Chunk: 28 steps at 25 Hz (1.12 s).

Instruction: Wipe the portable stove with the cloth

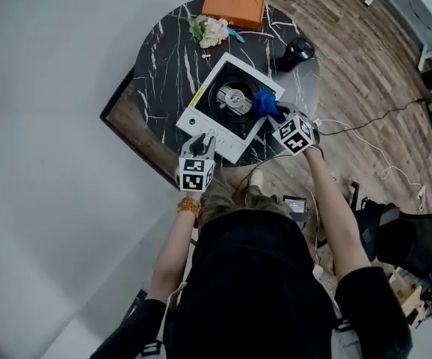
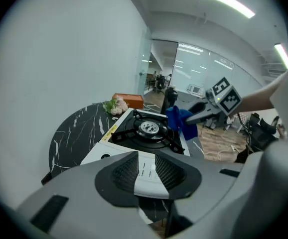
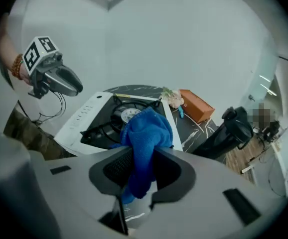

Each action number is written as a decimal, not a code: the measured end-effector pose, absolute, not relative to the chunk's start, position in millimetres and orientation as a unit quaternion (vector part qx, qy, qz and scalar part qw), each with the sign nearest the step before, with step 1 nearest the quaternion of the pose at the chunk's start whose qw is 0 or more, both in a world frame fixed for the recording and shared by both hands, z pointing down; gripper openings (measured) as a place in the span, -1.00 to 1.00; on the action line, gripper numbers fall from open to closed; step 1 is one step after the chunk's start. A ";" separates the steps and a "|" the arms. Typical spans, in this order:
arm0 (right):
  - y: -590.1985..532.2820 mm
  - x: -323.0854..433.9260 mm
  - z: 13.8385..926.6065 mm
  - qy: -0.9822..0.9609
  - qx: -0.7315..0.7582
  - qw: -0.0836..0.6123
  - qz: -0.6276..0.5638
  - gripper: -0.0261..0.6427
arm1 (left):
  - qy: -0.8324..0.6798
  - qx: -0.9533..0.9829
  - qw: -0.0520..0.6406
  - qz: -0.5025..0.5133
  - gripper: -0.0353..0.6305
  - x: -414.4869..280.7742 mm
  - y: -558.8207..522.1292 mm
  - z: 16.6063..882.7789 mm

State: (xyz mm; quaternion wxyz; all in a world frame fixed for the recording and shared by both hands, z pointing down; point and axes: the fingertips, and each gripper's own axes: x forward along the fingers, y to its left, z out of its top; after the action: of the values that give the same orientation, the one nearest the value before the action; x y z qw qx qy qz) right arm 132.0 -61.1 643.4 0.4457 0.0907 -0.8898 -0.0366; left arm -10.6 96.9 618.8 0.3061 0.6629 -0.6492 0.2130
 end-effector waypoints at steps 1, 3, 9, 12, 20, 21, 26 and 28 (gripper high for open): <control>-68.1 129.6 653.0 -0.879 0.089 0.466 -0.037 -0.64 | -0.635 0.669 0.312 0.229 -0.59 -14.3 96.2 624.5; -77.9 123.8 664.6 -0.865 0.076 0.494 -0.042 -0.63 | -0.621 0.671 0.309 0.261 -0.59 -25.4 94.3 630.1; -78.5 110.5 668.6 -0.849 0.050 0.524 -0.047 -0.62 | -0.580 0.678 0.273 0.360 -0.53 -67.8 80.4 650.6; -77.1 108.2 672.8 -0.838 0.061 0.542 -0.035 -0.62 | -0.524 0.712 0.285 0.370 -0.46 -69.3 81.2 666.9; -80.4 96.9 680.7 -0.807 0.089 0.584 -0.003 -0.65 | -0.453 0.740 0.378 0.322 -0.52 -70.1 77.7 686.7; -79.4 95.9 681.2 -0.804 0.086 0.588 0.000 -0.65 | -0.444 0.745 0.376 0.327 -0.53 -68.8 79.3 685.9; -69.5 85.9 679.8 -0.809 0.065 0.582 0.040 -0.68 | -0.443 0.734 0.383 0.343 -0.53 -70.4 76.0 685.0; -61.1 83.1 682.7 -0.807 0.049 0.587 0.038 -0.69 | -0.434 0.720 0.398 0.365 -0.54 -68.8 77.5 687.3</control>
State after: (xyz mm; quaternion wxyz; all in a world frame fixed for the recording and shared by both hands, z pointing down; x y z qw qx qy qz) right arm 83.1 -61.1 682.7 0.5870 0.0491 -0.8072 0.0380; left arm -68.8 77.5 687.3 0.3984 0.7204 -0.4345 0.3655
